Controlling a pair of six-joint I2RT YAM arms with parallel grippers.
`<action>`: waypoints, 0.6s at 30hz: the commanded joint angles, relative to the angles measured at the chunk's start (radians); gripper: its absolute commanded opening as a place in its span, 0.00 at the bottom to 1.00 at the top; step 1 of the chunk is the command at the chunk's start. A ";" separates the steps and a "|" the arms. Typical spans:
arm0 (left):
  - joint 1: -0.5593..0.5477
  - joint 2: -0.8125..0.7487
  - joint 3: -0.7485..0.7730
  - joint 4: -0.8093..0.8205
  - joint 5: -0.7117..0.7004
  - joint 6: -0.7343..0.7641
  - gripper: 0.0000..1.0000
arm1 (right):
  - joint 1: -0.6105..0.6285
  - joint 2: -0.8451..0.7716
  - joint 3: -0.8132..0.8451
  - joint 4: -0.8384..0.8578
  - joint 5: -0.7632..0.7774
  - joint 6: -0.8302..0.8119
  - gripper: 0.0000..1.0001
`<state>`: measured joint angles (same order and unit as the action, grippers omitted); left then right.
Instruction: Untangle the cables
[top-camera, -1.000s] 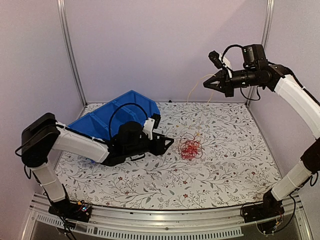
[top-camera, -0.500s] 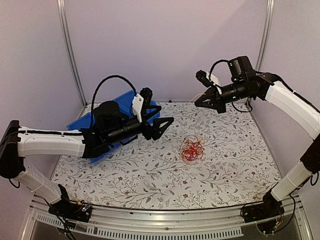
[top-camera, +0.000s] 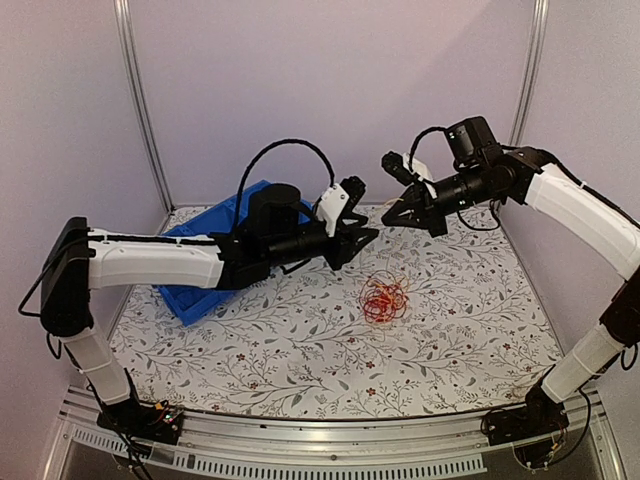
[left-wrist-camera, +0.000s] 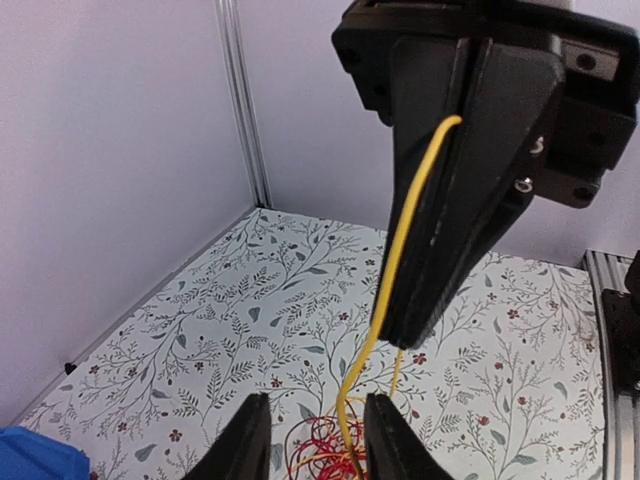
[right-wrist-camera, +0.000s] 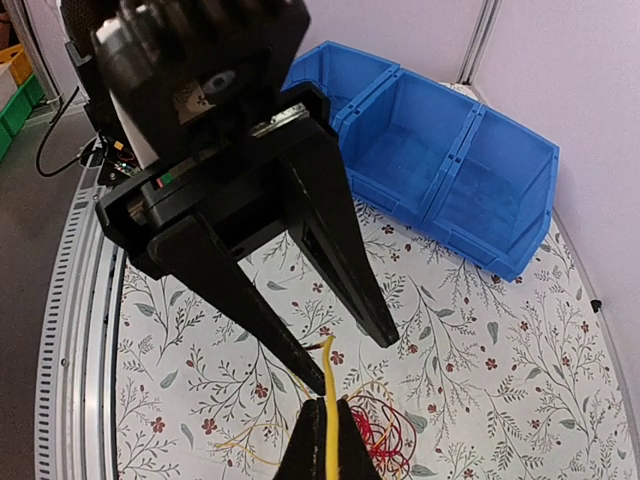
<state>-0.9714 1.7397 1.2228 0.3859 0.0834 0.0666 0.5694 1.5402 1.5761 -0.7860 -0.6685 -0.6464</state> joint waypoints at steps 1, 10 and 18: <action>-0.003 -0.006 0.049 -0.006 0.029 0.020 0.09 | 0.004 -0.013 -0.030 0.006 -0.018 -0.008 0.01; 0.003 -0.104 0.075 -0.071 -0.169 -0.215 0.00 | -0.019 -0.061 -0.351 0.466 0.126 0.141 0.71; 0.003 -0.196 0.098 -0.130 -0.214 -0.262 0.00 | -0.020 0.123 -0.468 0.679 0.132 0.232 0.73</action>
<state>-0.9695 1.6108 1.2938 0.2905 -0.0708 -0.1463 0.5529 1.5787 1.1557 -0.2958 -0.5545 -0.4942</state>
